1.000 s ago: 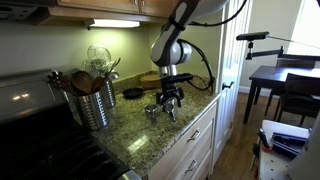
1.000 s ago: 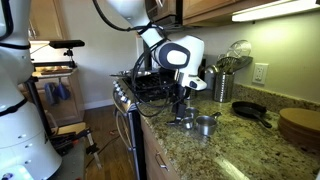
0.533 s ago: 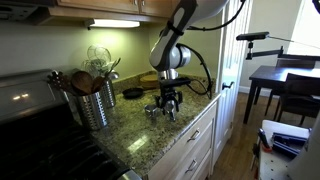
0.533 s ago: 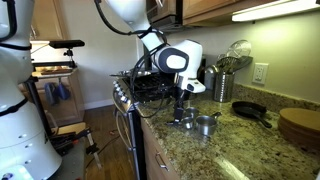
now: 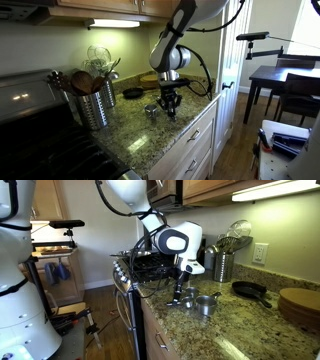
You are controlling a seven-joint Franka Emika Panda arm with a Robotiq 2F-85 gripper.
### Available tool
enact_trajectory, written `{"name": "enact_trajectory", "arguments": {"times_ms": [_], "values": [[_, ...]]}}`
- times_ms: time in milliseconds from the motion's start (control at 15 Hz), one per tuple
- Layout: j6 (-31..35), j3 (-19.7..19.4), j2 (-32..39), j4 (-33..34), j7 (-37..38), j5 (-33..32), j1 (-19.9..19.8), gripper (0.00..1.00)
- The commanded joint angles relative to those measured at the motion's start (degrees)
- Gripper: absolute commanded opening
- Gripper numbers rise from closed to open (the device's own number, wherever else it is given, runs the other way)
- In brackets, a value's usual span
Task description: Stack the pots on the counter
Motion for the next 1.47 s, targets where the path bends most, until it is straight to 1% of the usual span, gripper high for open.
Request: {"name": "enact_trajectory", "arguments": {"times_ms": [0,267,333,1000,1400], "values": [[1.73,-1.28,-0.42,-1.25,2.44,-0.20,1.39,0.21],[1.80,-1.21,-0.35,-1.28,2.65,-0.11,1.43,0.24],[1.80,-1.22,-0.36,-1.29,2.67,-0.18,1.46,0.07],[1.62,-2.13,-2.09,-0.86,3.80,-1.19,1.87,0.07],[0.34,-2.37,-2.85,1.12,3.58,-1.86,2.40,0.07]]}}
